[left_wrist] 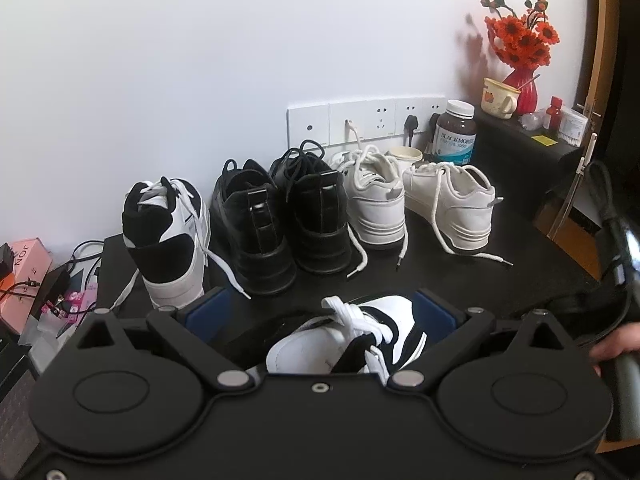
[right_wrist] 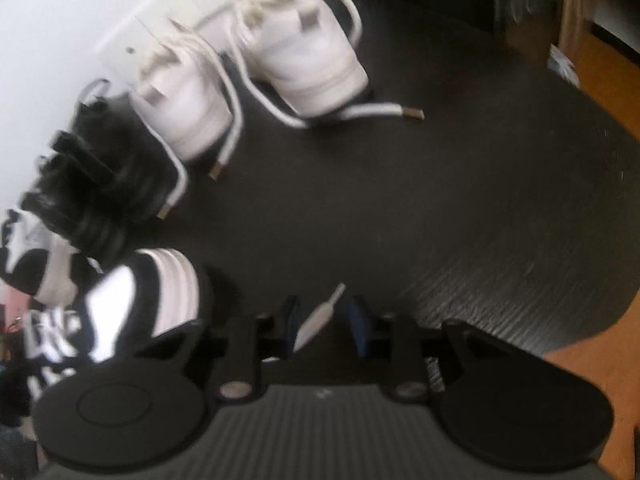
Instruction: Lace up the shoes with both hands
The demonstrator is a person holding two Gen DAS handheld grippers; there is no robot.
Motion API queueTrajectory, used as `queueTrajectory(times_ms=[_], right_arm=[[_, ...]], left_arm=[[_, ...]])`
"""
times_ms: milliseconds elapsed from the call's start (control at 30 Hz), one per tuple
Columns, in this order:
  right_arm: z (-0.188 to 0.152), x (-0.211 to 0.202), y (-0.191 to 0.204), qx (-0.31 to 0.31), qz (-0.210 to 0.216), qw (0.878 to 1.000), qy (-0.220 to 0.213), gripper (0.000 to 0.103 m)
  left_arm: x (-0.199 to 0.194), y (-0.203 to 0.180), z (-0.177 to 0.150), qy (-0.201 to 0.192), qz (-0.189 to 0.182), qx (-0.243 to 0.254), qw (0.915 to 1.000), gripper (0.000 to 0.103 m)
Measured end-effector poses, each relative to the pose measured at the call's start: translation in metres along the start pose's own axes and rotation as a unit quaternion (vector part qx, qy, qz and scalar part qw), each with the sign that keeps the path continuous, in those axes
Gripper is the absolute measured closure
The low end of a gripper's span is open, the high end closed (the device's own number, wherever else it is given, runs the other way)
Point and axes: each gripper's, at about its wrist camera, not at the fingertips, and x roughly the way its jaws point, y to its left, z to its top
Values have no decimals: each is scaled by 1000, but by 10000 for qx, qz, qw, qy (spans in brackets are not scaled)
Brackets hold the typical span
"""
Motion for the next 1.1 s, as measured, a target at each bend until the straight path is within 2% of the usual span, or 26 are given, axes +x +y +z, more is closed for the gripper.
queueTrajectory(times_ms=[133,233,333,433,467,533,567,600,633,800,867,1000,1100], right_arm=[[-1,15,12,-269,-393,9989,-42,69],[-1,22,20,-506,-397,9979,-105,63],[-5,27,34,-1056,-516,9929,-177,63],[-13,32,47,-1688,-765,9825,-191,63],[-14,32,49,-1810,-807,9800,-192,65],[-13,31,50,-1955,-806,9771,-233,76],[-12,31,49,-2023,-798,9757,-259,89],[-11,31,48,-2050,-792,9751,-282,97],[-10,30,46,-2058,-787,9750,-303,97],[7,25,17,-1218,-162,9920,-281,100],[12,11,4,-875,255,9946,-499,100],[20,-26,-4,-697,1092,9871,-944,100],[24,-56,1,-720,1744,9750,-1176,100]], left_arm=[[0,1,-4,8,148,31,9999,4],[0,4,-7,43,210,-3,9998,4],[-1,9,-9,64,246,-98,9996,4],[-2,13,-9,65,299,-186,9994,4],[-2,14,-9,59,315,-207,9993,3],[-2,16,-10,58,345,-253,9991,3],[-1,17,-10,83,355,-278,9989,3],[0,18,-10,117,364,-304,9988,3],[0,19,-10,152,372,-330,9986,3],[1,20,-9,171,354,-333,9987,3],[1,20,-8,162,336,-340,9987,3],[3,19,-4,128,88,-391,9991,4],[1,8,3,-48,-145,-220,9996,4]])
